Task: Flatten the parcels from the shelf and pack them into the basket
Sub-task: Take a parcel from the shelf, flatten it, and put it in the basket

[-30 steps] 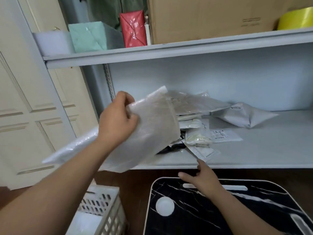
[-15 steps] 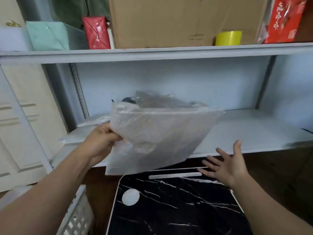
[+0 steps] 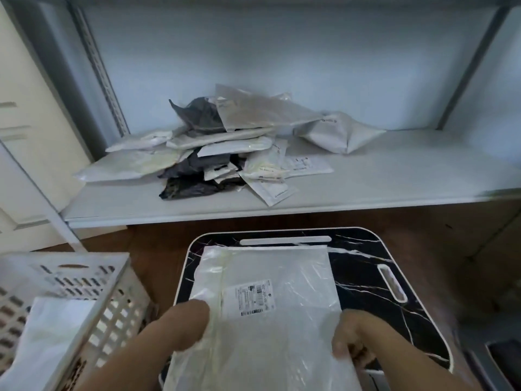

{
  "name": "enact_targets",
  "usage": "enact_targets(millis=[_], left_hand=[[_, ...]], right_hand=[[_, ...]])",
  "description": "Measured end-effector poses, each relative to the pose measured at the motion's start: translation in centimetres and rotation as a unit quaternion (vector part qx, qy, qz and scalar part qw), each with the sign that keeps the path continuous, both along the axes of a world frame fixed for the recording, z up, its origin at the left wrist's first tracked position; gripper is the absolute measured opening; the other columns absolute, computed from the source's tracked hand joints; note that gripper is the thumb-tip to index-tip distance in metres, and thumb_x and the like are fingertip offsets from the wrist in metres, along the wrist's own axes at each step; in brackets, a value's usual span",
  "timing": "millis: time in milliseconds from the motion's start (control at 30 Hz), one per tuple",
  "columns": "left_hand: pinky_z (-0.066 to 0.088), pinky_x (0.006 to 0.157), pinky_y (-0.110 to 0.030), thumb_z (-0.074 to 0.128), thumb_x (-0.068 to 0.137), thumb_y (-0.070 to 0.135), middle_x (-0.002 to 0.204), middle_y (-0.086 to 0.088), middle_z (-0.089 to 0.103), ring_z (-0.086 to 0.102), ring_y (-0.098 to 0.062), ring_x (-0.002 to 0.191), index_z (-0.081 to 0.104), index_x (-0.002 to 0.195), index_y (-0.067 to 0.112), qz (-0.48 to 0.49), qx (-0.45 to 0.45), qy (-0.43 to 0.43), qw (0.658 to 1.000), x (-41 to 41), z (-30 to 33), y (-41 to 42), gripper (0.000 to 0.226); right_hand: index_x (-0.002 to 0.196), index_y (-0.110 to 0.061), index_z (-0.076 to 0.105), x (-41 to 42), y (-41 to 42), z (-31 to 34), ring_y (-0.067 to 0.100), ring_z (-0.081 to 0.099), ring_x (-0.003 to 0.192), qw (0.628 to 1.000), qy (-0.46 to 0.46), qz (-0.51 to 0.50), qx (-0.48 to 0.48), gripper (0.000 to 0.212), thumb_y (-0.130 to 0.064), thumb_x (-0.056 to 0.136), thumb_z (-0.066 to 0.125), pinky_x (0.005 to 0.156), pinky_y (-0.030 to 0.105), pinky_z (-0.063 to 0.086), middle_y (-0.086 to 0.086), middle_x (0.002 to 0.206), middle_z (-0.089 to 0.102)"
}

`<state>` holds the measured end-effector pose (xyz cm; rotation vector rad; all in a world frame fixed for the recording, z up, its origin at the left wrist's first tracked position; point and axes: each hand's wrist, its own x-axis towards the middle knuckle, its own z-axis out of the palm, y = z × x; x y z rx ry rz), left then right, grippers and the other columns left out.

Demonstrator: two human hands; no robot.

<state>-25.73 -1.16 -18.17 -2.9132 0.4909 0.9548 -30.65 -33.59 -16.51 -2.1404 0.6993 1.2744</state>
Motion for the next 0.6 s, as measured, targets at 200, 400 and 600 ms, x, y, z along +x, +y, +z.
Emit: enact_targets(millis=[200,400,600], left_hand=[[0.033,0.111,-0.034,0.044,0.095,0.031,0.149,0.001,0.031,0.03,-0.02,0.14,0.038,0.141,0.026,-0.002,-0.037,-0.108,0.993,1.4,-1.7,-0.7,0.046],[0.012,0.109,-0.068,-0.007,0.068,0.088,0.161,-0.001,-0.004,-0.004,-0.033,0.147,0.002,0.15,0.043,0.075,-0.062,-0.2,0.975,2.4,-5.7,-3.9,0.094],[0.021,0.096,-0.079,0.027,0.086,0.076,0.16,-0.004,0.016,0.014,-0.041,0.144,0.026,0.147,0.044,0.052,-0.078,-0.252,0.963,2.8,-8.6,-6.0,0.069]], right_hand=[[0.139,-0.017,0.03,1.9,2.7,-3.1,0.023,0.04,0.129,0.902,-0.347,0.077,-0.246,0.068,-0.058,0.089,0.05,0.101,0.038,0.04,0.005,0.139,0.04],[0.148,-0.041,-0.011,4.8,7.0,-8.1,0.034,-0.024,0.144,0.861,-0.409,0.222,-0.207,0.078,-0.079,0.085,0.011,0.113,0.065,0.001,0.007,0.16,-0.016],[0.15,-0.036,0.028,6.6,8.9,-11.9,0.043,0.012,0.145,0.827,-0.44,0.256,-0.239,0.07,-0.074,0.091,0.023,0.097,0.074,0.016,0.013,0.16,0.017]])
